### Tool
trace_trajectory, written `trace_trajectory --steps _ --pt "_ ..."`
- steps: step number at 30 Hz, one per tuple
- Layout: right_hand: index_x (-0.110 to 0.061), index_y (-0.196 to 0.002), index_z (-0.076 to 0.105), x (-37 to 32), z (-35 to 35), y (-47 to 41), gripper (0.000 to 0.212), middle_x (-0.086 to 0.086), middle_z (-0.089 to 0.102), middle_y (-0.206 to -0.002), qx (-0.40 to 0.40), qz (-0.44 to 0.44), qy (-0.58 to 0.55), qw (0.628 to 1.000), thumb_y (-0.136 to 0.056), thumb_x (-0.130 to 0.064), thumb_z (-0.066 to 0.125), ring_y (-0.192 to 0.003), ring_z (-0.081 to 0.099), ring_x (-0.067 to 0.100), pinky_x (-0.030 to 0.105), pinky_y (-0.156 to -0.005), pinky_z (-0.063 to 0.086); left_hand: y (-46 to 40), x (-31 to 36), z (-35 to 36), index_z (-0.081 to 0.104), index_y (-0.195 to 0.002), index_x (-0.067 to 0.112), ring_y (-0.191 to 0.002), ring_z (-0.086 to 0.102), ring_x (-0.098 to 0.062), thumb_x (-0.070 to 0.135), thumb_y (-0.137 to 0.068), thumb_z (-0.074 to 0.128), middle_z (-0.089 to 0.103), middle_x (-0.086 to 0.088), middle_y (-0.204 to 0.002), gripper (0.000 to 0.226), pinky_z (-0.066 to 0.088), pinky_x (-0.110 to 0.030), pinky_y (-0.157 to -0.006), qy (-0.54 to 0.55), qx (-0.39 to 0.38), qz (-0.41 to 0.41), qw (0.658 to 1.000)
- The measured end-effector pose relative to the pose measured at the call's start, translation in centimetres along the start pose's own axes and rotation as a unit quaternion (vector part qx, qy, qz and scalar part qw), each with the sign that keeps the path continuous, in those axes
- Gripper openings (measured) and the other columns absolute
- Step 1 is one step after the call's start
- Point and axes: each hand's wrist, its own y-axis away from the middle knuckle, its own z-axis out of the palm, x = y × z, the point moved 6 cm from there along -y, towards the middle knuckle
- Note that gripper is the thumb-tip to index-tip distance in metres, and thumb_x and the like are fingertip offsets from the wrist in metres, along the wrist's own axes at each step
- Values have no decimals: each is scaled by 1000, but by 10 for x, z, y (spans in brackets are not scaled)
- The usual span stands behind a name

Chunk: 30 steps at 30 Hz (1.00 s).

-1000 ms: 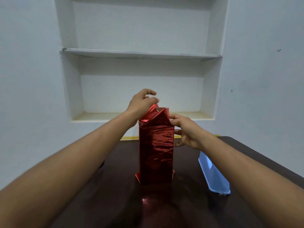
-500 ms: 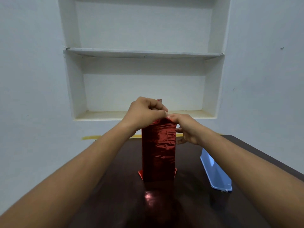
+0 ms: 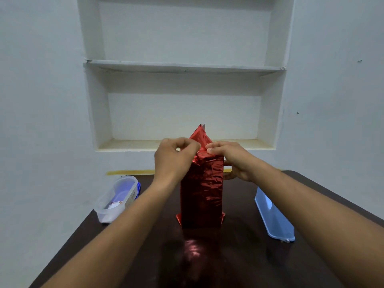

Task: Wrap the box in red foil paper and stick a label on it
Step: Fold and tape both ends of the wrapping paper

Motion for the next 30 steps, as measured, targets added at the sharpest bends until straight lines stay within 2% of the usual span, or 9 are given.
trace_trajectory --steps 2,3,7,10,12,16,22,27,30 --pt "-30 -105 77 -1 1 0 18 -3 69 -100 0 -5 4 1000 -93 -21 67 -91 62 17 43 -80 54 -17 6 3 81 -80 18 -90 71 -12 31 -86 73 78 1 -85 16 52 -27 -85 69 -32 -30 997" --pt "-30 -104 78 -1 2 0 19 -4 69 -99 0 -7 8 1000 -94 -20 67 -91 62 17 44 -80 53 -24 6 6 81 -83 16 -90 72 -16 30 -86 73 79 -3 -90 16 53 -28 -83 89 -48 -48 994" --pt "-32 -106 79 -2 4 2 21 -7 71 -101 -8 -3 22 1000 -96 -22 63 -94 61 16 43 -78 52 -45 -12 24 83 -95 21 -73 65 -3 27 -83 79 78 1 -88 14 46 -15 -63 25 -156 -107 982" --pt "-35 -110 77 -3 4 5 21 -1 72 -113 -32 0 30 999 -99 -27 62 -103 64 19 46 -82 54 -53 -36 27 82 -100 41 -92 68 -12 45 -73 85 80 5 -101 27 50 -32 -82 -59 -240 -129 960" --pt "-36 -113 77 -2 4 7 20 2 71 -123 -51 2 31 998 -100 -30 62 -113 63 23 50 -88 54 -54 -41 23 81 -107 40 -98 72 -14 47 -79 86 80 8 -101 30 55 -33 -88 -54 -267 -132 953" --pt "-37 -116 75 3 7 6 22 1 68 -127 -70 14 10 997 -98 -31 64 -126 55 30 53 -93 53 -57 -42 17 78 -115 40 -103 74 -12 52 -76 86 80 11 -103 41 59 -37 -97 -53 -290 -113 949" --pt "-37 -113 76 7 4 6 24 1 68 -127 -63 25 -5 998 -96 -24 64 -129 55 33 48 -85 54 -62 -43 17 75 -122 42 -107 73 -11 53 -68 91 79 12 -109 58 58 -42 -100 -82 -323 -102 937" --pt "-38 -117 74 5 4 6 34 -1 66 -122 -42 26 -5 999 -92 -19 60 -123 57 31 59 -100 48 -64 -45 19 76 -120 40 -109 72 -12 53 -64 93 78 11 -112 59 59 -42 -99 -76 -323 -98 938" --pt "-37 -117 75 4 6 6 37 -1 67 -120 -34 29 -6 999 -89 -18 60 -122 58 31 60 -100 48 -66 -47 21 75 -122 43 -108 72 -11 53 -64 93 77 11 -113 61 59 -41 -98 -71 -326 -97 938"
